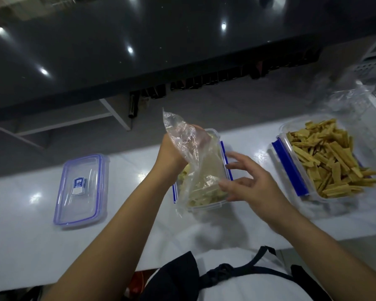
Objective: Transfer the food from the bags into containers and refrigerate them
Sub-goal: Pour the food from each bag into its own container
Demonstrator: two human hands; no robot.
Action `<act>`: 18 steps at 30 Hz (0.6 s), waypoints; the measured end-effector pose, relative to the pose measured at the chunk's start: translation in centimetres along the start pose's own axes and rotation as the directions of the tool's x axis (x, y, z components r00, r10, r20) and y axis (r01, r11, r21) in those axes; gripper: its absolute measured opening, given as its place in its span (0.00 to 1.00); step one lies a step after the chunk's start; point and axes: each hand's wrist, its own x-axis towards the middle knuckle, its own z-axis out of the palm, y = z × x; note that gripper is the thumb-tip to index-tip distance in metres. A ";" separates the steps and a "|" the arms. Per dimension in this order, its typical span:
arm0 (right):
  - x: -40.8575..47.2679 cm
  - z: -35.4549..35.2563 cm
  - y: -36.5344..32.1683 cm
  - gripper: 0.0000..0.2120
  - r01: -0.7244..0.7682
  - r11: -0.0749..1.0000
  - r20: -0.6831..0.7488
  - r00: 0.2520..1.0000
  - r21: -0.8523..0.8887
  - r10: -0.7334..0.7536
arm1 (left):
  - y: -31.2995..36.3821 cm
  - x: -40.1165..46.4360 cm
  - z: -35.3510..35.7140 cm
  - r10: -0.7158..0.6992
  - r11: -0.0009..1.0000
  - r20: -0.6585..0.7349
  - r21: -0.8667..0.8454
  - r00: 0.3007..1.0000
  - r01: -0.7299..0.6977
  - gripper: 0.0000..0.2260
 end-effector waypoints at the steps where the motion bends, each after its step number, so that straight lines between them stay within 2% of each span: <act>1: 0.2 0.2 -0.1 0.38 -0.001 0.999 0.042 0.999 -0.046 0.003 | 0.0 -0.1 0.2 -0.022 0.999 0.011 -0.043 1.000 0.023 0.06; 3: 0.5 0.7 -0.1 0.48 0.048 0.995 0.094 0.995 -0.085 -0.040 | -0.3 -0.4 0.6 -0.081 0.990 0.070 -0.109 0.994 0.089 0.07; 5: 1.0 1.1 -0.3 0.47 0.107 0.993 0.088 0.991 -0.058 -0.101 | -0.5 -1.0 0.8 -0.111 0.993 0.177 -0.013 0.978 0.115 0.07; 6: 1.3 1.2 -0.3 0.44 0.126 0.991 0.077 0.989 -0.047 -0.123 | -0.7 -1.4 0.9 -0.121 0.993 0.245 0.025 0.962 0.118 0.05; 8: 1.9 1.0 0.1 0.30 0.147 0.988 0.034 0.989 -0.051 -0.145 | -1.2 -2.1 0.6 -0.159 0.987 0.336 0.027 0.928 0.159 0.08; 10: 2.2 0.5 0.8 0.16 0.135 0.985 -0.012 0.991 -0.108 -0.137 | -1.4 -2.7 -0.2 -0.222 0.973 0.349 0.013 0.910 0.232 0.12; 11: 2.2 0.2 1.2 0.12 0.121 0.985 -0.005 0.992 -0.126 -0.122 | -1.4 -2.9 -0.6 -0.248 0.965 0.342 0.005 0.907 0.262 0.15; 13: 2.1 -0.2 1.7 0.10 0.071 0.995 0.032 0.997 -0.076 -0.069 | -1.3 -3.3 -1.8 -0.276 0.950 0.278 -0.064 0.920 0.304 0.23; 15: 1.9 -0.3 1.8 0.11 0.026 0.999 0.033 0.999 -0.023 -0.025 | -0.8 -3.8 -3.1 -0.176 0.983 0.191 -0.012 0.966 0.182 0.21; 17: 2.1 -0.1 1.6 0.10 0.046 0.993 -0.007 0.999 -0.112 -0.047 | 0.2 -4.6 -3.9 0.017 0.984 0.185 0.170 0.983 -0.049 0.14; 18: 2.2 0.0 1.5 0.09 0.061 0.982 -0.019 0.998 -0.179 -0.066 | 0.9 -5.2 -3.8 0.097 0.948 0.217 0.277 0.971 -0.157 0.15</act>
